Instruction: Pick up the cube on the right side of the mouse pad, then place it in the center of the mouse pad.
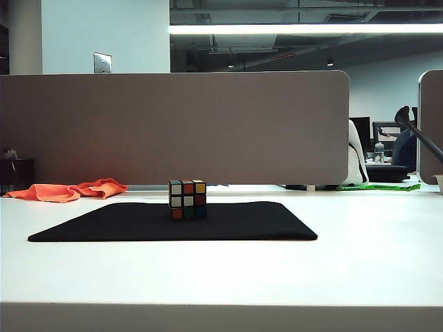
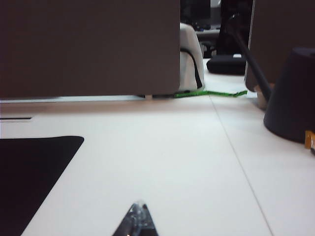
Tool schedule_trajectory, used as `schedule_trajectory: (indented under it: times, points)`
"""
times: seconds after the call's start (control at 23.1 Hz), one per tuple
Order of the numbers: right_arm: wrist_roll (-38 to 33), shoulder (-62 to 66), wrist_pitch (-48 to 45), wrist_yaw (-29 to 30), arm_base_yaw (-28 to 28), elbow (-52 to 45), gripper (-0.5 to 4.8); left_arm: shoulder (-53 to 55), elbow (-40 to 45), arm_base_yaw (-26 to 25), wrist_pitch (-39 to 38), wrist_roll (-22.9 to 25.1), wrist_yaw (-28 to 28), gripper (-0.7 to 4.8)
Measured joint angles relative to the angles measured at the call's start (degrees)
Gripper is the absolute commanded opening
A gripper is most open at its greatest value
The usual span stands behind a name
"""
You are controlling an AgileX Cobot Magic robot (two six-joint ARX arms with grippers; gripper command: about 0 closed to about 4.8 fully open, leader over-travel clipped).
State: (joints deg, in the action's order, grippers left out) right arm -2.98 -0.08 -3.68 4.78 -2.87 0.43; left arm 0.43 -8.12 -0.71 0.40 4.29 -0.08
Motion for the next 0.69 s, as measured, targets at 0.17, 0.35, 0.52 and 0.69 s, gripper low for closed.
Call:
schedule_trajectory:
  times: [0.17, 0.35, 0.52, 0.69]
  points:
    - [1.75, 0.0, -0.37, 0.04, 0.0, 0.0, -0.06, 0.0, 0.0, 0.0, -0.17, 0.92, 0.0, -0.06]
    - [2.69, 0.0, -0.37, 0.57, 0.0, 0.0, -0.06, 0.0, 0.0, 0.0, -0.15, 1.66, 0.0, -0.06]
    - [4.24, 0.0, -0.37, 1.33, 0.0, 0.0, -0.06, 0.02, 0.0, 0.0, -0.15, 2.45, 0.0, -0.06]
    - [4.39, 0.0, -0.37, 1.33, 0.0, 0.0, -0.06, 0.02, 0.0, 0.0, -0.15, 2.82, 0.0, -0.05]
